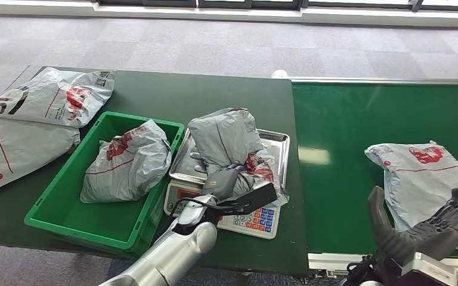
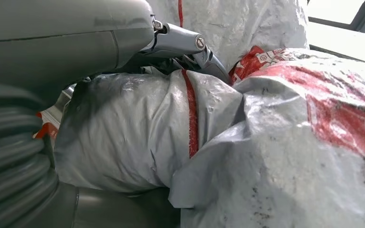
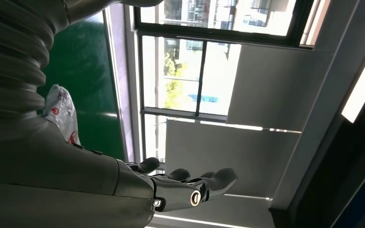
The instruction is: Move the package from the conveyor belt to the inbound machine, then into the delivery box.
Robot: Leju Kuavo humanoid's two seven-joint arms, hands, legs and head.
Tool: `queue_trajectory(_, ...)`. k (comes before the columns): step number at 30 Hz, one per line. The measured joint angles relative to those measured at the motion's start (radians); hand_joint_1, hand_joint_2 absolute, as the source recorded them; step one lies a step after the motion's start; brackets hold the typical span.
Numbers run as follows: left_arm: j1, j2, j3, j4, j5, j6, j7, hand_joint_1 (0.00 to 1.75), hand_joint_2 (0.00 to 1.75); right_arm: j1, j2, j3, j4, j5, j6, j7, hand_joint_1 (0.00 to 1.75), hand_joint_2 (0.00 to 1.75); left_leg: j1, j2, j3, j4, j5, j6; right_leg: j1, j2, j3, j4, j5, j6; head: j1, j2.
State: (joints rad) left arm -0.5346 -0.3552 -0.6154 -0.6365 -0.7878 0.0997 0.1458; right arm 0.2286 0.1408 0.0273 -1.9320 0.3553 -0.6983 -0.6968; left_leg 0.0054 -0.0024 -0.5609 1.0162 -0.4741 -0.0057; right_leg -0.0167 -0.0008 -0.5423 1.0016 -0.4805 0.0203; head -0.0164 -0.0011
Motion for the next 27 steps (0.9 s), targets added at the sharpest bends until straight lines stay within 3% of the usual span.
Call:
queue_trajectory(12,0.111,0.05,0.134,-0.313,0.106,-0.212,-0.043,1.75,1.75,-0.001,0.0,-0.027,0.015,0.0,0.0,0.0,0.0,1.75,0.0,0.0,-0.009,0.0,0.001,0.0,0.0,0.0,-0.009,0.001,0.0,0.0,0.0,0.0)
queue_trajectory(16,0.118,0.064,0.159,-0.383,0.117,-0.242,-0.035,0.0,1.75,-0.005,0.0,-0.031,0.02,-0.003,0.0,0.0,0.0,1.75,0.0,0.0,-0.011,0.0,0.001,0.0,0.0,0.0,-0.011,0.001,0.0,0.0,0.0,0.0)
queue_trajectory(19,0.119,0.071,0.167,-0.411,0.115,-0.254,-0.031,0.0,1.75,-0.007,0.0,-0.031,0.024,-0.003,0.0,0.0,0.0,1.75,0.0,0.0,-0.012,0.0,0.001,0.0,0.0,0.0,-0.012,0.001,0.0,0.0,0.0,0.0)
queue_trajectory(23,0.118,0.08,0.167,-0.416,0.107,-0.27,-0.027,1.73,1.75,-0.014,0.0,-0.031,0.034,-0.006,0.0,0.0,0.0,1.75,0.0,0.0,-0.013,0.0,0.001,0.0,0.0,0.0,-0.013,0.001,0.0,0.0,0.0,0.0)
queue_trajectory(27,0.115,0.084,0.167,-0.408,0.105,-0.267,-0.034,1.75,1.75,-0.024,0.0,-0.032,0.043,-0.007,0.0,0.0,0.0,1.75,0.0,-0.001,-0.013,0.0,0.001,0.0,0.0,0.0,-0.014,0.001,0.0,0.0,0.0,0.0)
